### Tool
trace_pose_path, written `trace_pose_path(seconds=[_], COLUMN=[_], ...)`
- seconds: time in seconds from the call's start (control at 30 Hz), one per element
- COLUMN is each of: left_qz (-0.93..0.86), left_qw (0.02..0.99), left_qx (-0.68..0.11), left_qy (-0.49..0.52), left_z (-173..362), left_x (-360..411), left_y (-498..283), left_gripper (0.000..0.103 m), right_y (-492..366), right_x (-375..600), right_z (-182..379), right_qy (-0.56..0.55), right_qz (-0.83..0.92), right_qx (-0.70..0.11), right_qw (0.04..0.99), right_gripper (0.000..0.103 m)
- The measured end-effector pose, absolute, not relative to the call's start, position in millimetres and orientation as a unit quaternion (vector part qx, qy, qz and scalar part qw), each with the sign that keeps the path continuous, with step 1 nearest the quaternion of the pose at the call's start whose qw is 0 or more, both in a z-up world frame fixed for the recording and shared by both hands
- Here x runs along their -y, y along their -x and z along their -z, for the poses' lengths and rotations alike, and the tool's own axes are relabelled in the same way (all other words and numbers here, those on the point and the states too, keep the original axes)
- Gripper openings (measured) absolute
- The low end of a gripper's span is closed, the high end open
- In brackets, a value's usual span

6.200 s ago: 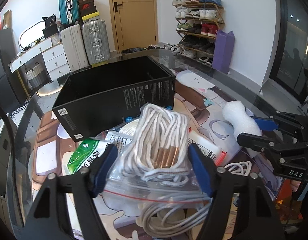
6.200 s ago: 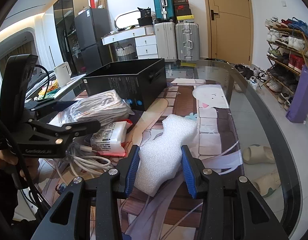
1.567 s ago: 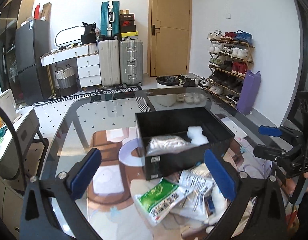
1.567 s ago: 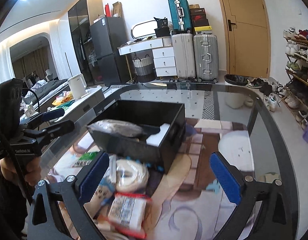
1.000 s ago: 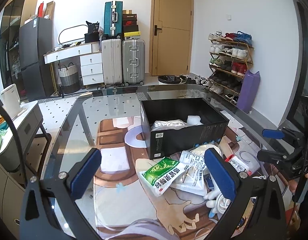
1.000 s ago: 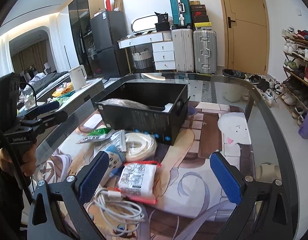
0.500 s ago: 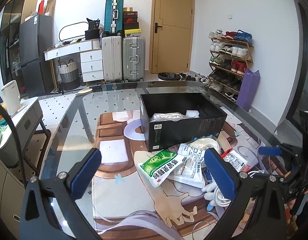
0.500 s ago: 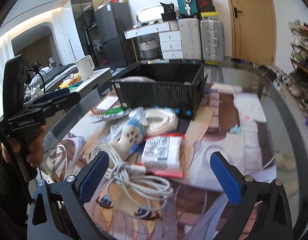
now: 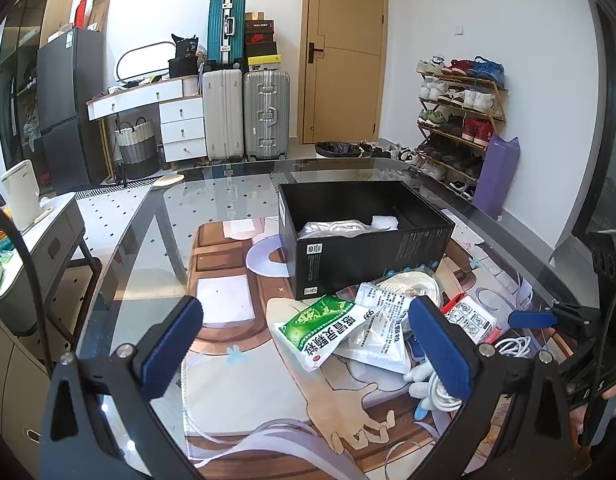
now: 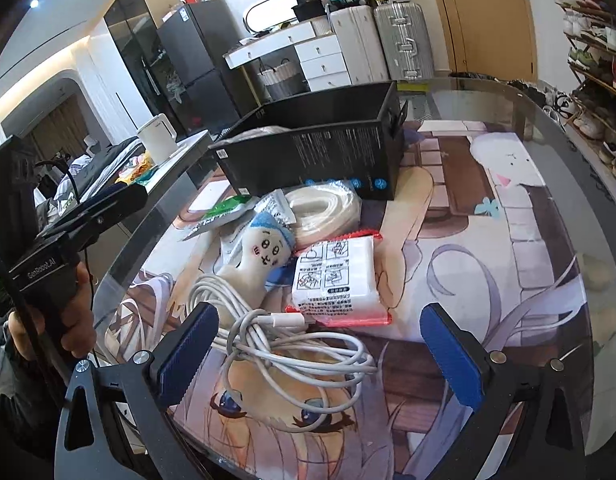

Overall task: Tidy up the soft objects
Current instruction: 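Move the right tool back over the coiled white cable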

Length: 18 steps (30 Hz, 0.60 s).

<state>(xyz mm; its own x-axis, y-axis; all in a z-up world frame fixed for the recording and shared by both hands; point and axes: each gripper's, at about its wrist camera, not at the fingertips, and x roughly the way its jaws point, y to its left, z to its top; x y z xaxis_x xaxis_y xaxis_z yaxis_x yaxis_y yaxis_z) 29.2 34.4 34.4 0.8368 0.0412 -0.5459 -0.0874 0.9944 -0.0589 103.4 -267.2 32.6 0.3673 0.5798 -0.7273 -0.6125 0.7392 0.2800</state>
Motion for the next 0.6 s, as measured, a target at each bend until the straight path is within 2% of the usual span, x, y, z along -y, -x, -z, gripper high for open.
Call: trace_pose_path(seconds=[0.6], left_qz=[-0.03], left_qw=[0.955], left_qx=[-0.291], left_qy=[0.041], left_z=[-29], left_x=[-34], left_y=[-34], left_gripper=[0.103], right_y=[-78], right_x=[273], right_z=[-13], right_qy=[0.067], right_qz=[-0.348], right_qx=[-0.4], right_qw=[0.845], right_gripper=[0.102])
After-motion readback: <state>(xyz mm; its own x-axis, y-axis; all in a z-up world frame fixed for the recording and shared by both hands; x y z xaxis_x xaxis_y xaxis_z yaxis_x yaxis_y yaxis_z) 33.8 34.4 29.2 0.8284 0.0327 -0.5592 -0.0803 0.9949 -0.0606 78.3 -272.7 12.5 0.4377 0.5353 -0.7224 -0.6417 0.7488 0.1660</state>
